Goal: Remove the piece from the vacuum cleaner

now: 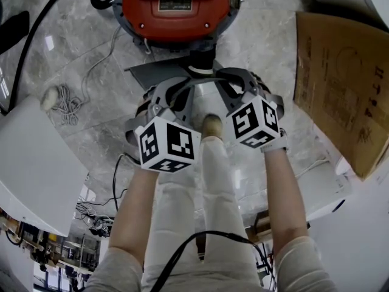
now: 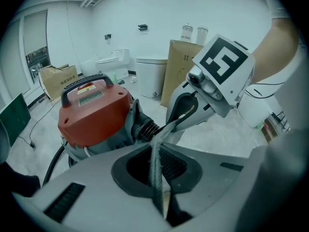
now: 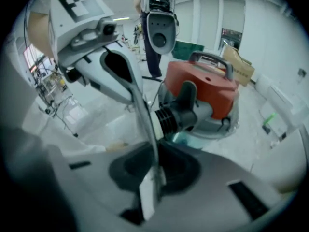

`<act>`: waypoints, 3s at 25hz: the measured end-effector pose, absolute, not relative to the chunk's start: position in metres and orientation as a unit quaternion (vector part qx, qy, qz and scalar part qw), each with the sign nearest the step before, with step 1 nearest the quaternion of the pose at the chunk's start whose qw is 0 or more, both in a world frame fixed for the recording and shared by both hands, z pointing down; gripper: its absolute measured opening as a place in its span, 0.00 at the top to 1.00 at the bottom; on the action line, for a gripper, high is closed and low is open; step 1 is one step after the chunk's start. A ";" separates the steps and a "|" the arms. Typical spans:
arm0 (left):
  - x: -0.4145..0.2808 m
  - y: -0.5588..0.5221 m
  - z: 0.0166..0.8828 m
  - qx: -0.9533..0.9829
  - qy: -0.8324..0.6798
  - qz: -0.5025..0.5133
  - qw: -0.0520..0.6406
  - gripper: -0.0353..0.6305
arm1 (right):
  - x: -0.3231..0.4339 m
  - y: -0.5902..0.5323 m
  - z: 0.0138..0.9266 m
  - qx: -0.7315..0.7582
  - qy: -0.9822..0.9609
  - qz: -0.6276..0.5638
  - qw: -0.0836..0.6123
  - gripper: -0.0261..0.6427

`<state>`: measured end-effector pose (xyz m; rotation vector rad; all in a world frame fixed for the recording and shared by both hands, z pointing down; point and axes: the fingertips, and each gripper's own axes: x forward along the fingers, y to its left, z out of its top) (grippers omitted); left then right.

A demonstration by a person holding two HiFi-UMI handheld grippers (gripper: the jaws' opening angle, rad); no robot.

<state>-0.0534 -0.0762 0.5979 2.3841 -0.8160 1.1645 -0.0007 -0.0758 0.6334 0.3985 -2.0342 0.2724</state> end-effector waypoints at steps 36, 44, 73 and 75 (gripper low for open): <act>-0.058 -0.069 0.604 0.829 -0.301 0.393 0.261 0.89 | -0.002 -0.072 0.634 0.170 -0.833 0.100 0.517 0.90; -0.057 -0.067 0.618 0.830 -0.292 0.375 0.292 0.89 | -0.002 -0.072 0.638 0.181 -0.827 0.109 0.522 0.90; -0.066 -0.063 0.618 0.808 -0.331 0.365 0.322 0.89 | -0.006 -0.069 0.627 0.154 -0.836 0.076 0.522 0.90; -0.064 -0.063 0.615 0.807 -0.332 0.372 0.316 0.89 | -0.005 -0.069 0.629 0.159 -0.844 0.103 0.502 0.90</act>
